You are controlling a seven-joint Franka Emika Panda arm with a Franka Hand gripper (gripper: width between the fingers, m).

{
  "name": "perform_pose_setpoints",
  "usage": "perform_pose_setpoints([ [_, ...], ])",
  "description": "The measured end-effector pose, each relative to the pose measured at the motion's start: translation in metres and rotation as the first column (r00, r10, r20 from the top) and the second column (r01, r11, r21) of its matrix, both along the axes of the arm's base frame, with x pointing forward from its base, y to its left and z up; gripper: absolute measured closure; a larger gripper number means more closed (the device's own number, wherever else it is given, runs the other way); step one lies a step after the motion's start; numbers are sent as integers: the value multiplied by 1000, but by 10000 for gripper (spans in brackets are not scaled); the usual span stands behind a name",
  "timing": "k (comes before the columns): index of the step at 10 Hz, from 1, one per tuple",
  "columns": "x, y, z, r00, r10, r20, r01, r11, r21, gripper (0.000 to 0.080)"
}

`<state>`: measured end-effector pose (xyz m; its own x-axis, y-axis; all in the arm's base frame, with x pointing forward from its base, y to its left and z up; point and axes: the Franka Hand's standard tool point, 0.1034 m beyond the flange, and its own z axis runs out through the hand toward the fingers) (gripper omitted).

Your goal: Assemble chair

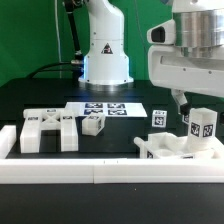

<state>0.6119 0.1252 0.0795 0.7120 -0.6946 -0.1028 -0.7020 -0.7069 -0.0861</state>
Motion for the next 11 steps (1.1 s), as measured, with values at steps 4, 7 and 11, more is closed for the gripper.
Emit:
perform_pose_setpoints([
  [4,0,0,-1,908,413,67,-413,911,-12,151],
  [7,1,-1,-1,786,612,91,-612,790,-34,151],
  [11,3,-7,-1,521,848,104,-844,529,-86,151],
])
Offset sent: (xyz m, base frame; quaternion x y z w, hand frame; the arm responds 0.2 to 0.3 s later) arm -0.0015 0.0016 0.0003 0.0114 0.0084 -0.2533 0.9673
